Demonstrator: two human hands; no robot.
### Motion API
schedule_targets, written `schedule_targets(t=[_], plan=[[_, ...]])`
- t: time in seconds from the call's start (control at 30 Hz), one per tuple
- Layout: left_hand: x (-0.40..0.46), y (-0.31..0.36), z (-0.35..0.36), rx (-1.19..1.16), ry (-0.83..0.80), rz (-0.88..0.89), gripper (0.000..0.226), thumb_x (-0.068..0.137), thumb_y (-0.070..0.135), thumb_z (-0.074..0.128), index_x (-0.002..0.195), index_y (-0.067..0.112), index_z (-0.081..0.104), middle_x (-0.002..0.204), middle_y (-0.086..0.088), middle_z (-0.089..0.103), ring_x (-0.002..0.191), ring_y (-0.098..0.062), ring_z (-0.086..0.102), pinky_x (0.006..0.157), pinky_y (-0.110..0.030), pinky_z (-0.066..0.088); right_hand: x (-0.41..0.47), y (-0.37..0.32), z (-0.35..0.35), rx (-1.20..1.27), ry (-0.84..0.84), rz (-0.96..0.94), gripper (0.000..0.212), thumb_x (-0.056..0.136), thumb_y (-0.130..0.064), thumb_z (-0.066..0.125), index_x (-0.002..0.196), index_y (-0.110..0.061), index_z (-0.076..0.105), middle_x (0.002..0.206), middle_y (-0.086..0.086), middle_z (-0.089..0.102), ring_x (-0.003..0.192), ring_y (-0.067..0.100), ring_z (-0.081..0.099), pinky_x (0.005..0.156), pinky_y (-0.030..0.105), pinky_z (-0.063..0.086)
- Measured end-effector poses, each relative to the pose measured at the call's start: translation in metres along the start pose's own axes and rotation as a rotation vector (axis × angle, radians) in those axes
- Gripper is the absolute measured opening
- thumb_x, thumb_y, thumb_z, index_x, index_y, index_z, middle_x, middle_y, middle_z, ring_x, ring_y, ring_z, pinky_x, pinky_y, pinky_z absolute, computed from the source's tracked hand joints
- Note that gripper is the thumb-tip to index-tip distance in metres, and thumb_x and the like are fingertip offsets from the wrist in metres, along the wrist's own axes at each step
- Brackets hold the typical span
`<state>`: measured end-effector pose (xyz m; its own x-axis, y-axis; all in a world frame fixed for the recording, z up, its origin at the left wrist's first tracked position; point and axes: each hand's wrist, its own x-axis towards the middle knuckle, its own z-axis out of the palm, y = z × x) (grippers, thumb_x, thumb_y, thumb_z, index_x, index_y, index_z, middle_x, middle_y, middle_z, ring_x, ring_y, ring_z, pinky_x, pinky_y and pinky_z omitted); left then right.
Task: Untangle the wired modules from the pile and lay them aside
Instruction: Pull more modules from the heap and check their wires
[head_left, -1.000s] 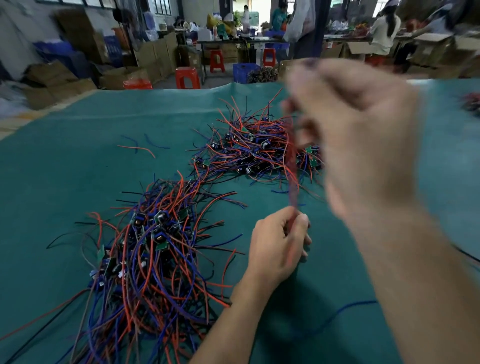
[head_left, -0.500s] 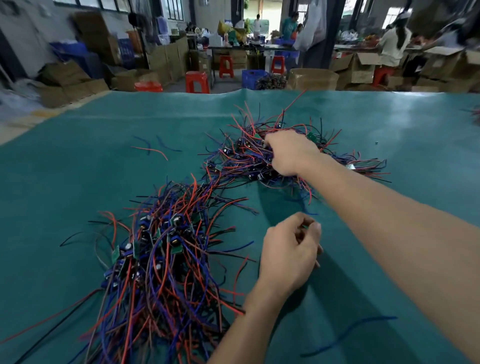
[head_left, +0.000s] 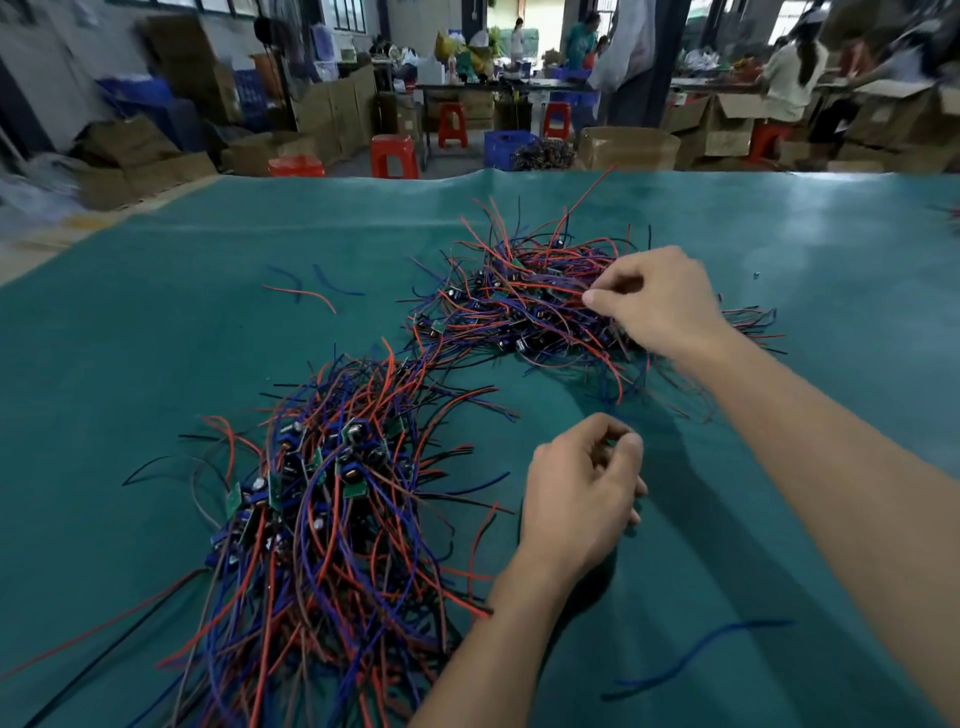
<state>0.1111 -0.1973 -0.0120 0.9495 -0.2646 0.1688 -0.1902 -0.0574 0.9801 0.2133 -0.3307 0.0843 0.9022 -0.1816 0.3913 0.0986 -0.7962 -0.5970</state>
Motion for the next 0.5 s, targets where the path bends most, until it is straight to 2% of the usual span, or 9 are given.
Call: schedule_targets(t=[0.07,0.13,0.2,0.27,0.37,0.43,0.5], plan=[[0.0,0.0,0.0,-0.004,-0.003,0.002,0.015,0.095,0.026,0.054,0.084,0.02,0.064,0.066,-0.008,0.069,0.043,-0.018,0.06,0.048,-0.027,0.052,-0.011,0.005,-0.01,0.173,0.035,0.058,0.019,0.086,-0.026,0.08,0.071,-0.027,0.069,0.067,-0.009,0.066,0.063,0.008,0.057,0.066,0.023,0.045],[0.001,0.0,0.0,-0.01,0.002,0.001,0.015,0.095,0.025,0.054,0.084,0.02,0.064,0.065,-0.007,0.069,0.043,-0.018,0.06,0.048,-0.028,0.053,-0.021,0.005,-0.02,0.353,0.052,0.103,0.018,0.088,-0.02,0.079,0.074,-0.023,0.068,0.069,-0.002,0.066,0.063,0.01,0.057,0.068,0.033,0.05],[0.001,0.0,0.0,-0.007,0.006,0.005,0.015,0.094,0.025,0.054,0.084,0.02,0.064,0.064,-0.007,0.069,0.043,-0.018,0.06,0.048,-0.03,0.054,-0.031,0.003,-0.03,0.489,0.045,0.121,0.017,0.088,-0.014,0.078,0.077,-0.018,0.066,0.069,0.001,0.064,0.056,0.005,0.054,0.06,0.027,0.049],[0.001,-0.001,0.0,-0.002,0.007,0.012,0.015,0.093,0.027,0.054,0.085,0.02,0.064,0.063,-0.006,0.069,0.043,-0.019,0.06,0.049,-0.031,0.054,-0.041,-0.002,-0.04,0.678,-0.004,0.142,0.015,0.085,-0.007,0.078,0.08,-0.013,0.065,0.073,0.004,0.063,0.058,0.004,0.055,0.055,0.019,0.047],[0.001,-0.001,-0.001,-0.008,0.015,0.018,0.015,0.092,0.029,0.053,0.086,0.02,0.064,0.064,-0.006,0.069,0.043,-0.02,0.06,0.049,-0.031,0.054,-0.054,-0.007,-0.058,1.026,-0.137,0.191,0.014,0.076,-0.01,0.074,0.088,-0.007,0.066,0.084,0.008,0.068,0.068,0.01,0.061,0.063,0.016,0.051],[0.002,-0.001,-0.001,-0.014,0.015,0.023,0.014,0.092,0.028,0.053,0.087,0.019,0.063,0.064,-0.006,0.069,0.043,-0.02,0.06,0.049,-0.033,0.055,-0.059,-0.008,-0.068,1.112,-0.158,0.208,0.016,0.075,-0.011,0.07,0.09,-0.007,0.066,0.084,0.006,0.071,0.071,0.011,0.062,0.067,0.016,0.053],[0.001,-0.001,-0.001,-0.025,0.018,0.022,0.014,0.093,0.028,0.053,0.088,0.018,0.063,0.065,-0.007,0.069,0.044,-0.02,0.06,0.049,-0.034,0.055,-0.062,-0.008,-0.077,1.056,-0.082,0.182,0.015,0.073,-0.014,0.072,0.088,-0.01,0.067,0.079,0.003,0.073,0.068,0.01,0.063,0.063,0.016,0.053]])
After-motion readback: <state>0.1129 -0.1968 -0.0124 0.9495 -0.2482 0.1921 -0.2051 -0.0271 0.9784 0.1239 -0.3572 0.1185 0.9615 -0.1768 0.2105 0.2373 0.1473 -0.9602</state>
